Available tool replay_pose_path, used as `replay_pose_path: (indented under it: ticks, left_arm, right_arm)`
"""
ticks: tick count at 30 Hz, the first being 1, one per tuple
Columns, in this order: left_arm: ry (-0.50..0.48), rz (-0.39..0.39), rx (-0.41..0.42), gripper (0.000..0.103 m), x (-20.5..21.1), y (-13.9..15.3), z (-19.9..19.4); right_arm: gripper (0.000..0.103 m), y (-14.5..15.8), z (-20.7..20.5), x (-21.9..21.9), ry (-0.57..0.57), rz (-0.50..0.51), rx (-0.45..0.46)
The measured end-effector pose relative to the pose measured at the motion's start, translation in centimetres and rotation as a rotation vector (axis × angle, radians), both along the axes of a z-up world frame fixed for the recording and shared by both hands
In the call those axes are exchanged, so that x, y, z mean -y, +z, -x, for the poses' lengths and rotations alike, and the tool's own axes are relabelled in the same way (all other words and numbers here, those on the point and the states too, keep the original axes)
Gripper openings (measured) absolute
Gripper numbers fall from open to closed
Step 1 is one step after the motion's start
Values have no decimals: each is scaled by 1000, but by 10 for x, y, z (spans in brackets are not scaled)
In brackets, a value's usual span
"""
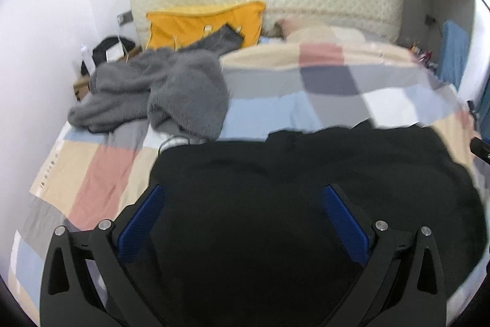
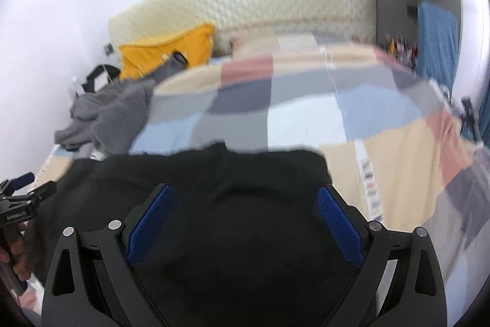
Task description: Fold large clothes
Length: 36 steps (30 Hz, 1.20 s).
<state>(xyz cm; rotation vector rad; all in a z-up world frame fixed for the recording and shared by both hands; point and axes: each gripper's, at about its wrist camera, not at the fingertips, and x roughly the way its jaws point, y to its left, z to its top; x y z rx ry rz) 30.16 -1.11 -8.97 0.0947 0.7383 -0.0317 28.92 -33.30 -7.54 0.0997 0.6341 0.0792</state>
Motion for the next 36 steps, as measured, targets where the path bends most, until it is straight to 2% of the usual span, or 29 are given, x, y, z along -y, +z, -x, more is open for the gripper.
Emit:
replay_pose_path:
  ticks: [2,8,11,15,18,23,26,29,36]
  left_arm:
    - [-33,34,65,103,10,36,25]
    - [-77,119,162,103,29,112,85]
    - [-88,146,209,103,33,141,112]
    - [-150,194,239,103,37,171,144]
    - [-162,185,262,103,40,186,168]
    - [-152,185,311,103,34,210,213]
    - [-137,163,344,103,28,217,236]
    - [-156,175,355,103,22,221,256]
    - [-183,203,418,103,9,230,298]
  right_arm:
    - [97,24,16,-3,-24,23,63]
    - [103,103,84,0,-42,-38,254]
    - [103,132,115,-4,-22,-31,311]
    - [103,163,153,-13,9,-23,379]
    - [103,183,186,-21,30,-36,432]
    - [103,200,230,-34,60,-60,490]
    - [103,204,253,-41,60,-61,505]
    - [103,209,280,-48,89,-97,530]
    - [103,209,323,-69,75,-54,547]
